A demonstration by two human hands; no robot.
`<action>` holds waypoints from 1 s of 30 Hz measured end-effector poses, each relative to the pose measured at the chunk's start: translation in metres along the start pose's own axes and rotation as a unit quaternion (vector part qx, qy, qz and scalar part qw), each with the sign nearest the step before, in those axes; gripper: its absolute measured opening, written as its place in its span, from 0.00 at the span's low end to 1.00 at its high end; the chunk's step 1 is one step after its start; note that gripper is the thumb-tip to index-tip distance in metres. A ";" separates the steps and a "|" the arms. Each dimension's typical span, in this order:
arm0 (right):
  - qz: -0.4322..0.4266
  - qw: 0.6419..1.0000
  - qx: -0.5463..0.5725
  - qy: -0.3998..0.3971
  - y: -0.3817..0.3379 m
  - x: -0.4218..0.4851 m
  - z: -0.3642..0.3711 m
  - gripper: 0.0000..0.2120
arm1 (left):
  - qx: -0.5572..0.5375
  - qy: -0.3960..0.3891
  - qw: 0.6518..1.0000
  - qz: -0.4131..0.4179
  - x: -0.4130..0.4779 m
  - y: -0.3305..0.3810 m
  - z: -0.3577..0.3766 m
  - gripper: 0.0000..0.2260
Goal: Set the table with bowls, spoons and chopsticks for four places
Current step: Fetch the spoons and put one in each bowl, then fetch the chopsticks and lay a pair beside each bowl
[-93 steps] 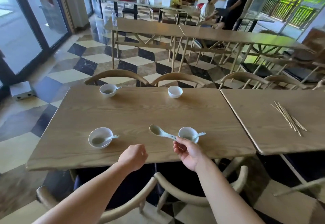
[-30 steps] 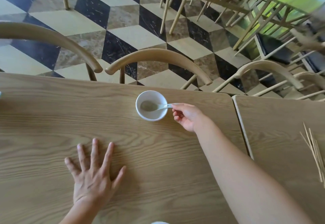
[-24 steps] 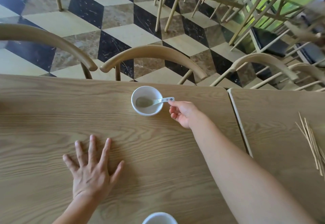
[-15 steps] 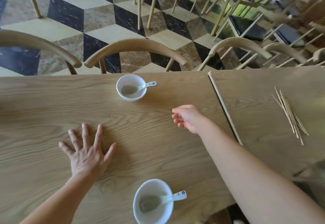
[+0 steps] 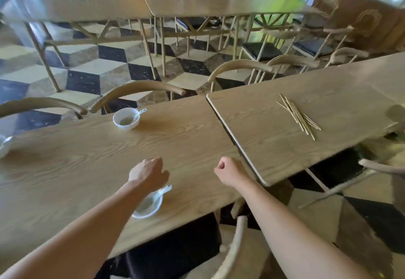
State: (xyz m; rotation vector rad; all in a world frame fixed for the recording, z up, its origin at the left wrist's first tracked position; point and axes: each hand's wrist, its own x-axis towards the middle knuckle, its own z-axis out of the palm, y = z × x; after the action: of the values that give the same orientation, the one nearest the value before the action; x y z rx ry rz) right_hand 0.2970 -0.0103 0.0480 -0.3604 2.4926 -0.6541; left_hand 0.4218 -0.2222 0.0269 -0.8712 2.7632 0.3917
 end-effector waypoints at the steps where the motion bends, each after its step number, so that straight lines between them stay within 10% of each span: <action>1: -0.009 1.000 -0.018 0.010 0.023 -0.018 -0.017 0.11 | 0.003 0.003 1.000 0.023 -0.018 0.035 -0.003 0.12; 14: 0.140 0.980 -0.023 0.137 0.300 -0.196 -0.177 0.06 | 0.041 -0.052 0.956 0.285 -0.175 0.386 0.061 0.15; 30: 0.137 0.989 -0.008 0.063 0.386 -0.057 -0.253 0.09 | 0.024 -0.124 0.962 0.242 -0.042 0.517 0.107 0.11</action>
State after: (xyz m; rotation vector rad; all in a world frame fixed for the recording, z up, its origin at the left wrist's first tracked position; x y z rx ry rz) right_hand 0.1577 0.4334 0.0595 0.0196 2.6025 -0.5579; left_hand 0.1664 0.2418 0.0346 -0.1078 2.7041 0.4721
